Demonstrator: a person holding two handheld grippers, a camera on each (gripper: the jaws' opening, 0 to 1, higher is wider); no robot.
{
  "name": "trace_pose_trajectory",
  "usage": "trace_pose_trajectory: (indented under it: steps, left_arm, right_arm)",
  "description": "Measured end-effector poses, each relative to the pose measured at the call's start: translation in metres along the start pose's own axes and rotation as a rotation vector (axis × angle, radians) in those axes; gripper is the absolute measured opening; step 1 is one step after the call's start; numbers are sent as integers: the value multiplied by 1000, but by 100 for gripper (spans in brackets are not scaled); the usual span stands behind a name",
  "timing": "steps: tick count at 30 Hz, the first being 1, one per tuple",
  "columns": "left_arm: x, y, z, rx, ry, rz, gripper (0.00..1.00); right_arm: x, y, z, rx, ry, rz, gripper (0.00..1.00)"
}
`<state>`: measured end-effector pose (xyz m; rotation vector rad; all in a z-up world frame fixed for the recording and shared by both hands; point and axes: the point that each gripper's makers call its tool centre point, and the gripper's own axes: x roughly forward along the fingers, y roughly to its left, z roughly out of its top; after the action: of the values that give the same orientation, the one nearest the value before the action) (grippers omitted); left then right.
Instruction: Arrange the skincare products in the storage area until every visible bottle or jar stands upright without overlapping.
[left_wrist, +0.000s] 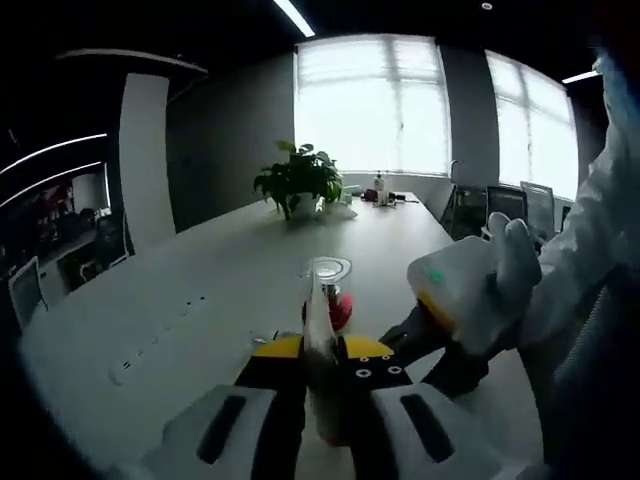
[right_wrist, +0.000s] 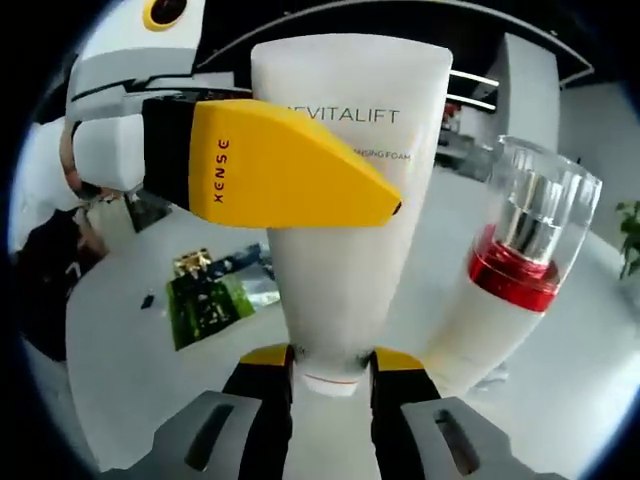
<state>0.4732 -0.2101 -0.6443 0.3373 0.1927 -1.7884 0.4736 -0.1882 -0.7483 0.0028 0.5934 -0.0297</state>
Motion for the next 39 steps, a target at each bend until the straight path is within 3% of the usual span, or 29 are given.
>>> trace_pose_trajectory:
  steps: [7, 11, 17, 24, 29, 39]
  left_arm:
    - [5, 3, -3, 32, 10, -56, 6]
    - [7, -8, 0, 94, 10, -95, 6]
    - [8, -11, 1, 117, -1, -109, 6]
    - [8, -21, 4, 129, -9, -111, 7]
    - [8, -22, 5, 135, -13, -109, 7]
    - [10, -20, 7, 145, -26, -119, 7]
  right_arm:
    - [-3, -8, -4, -27, -10, 2, 21]
    - [-6, -7, -6, -67, -14, 33, 21]
    - [-10, -9, -7, -100, -37, 42, 19]
    - [-11, -11, -16, -111, -15, 41, 21]
    - [-15, -18, -22, -118, 4, 30, 16]
    - [-15, -28, -30, -80, 16, 18, 14]
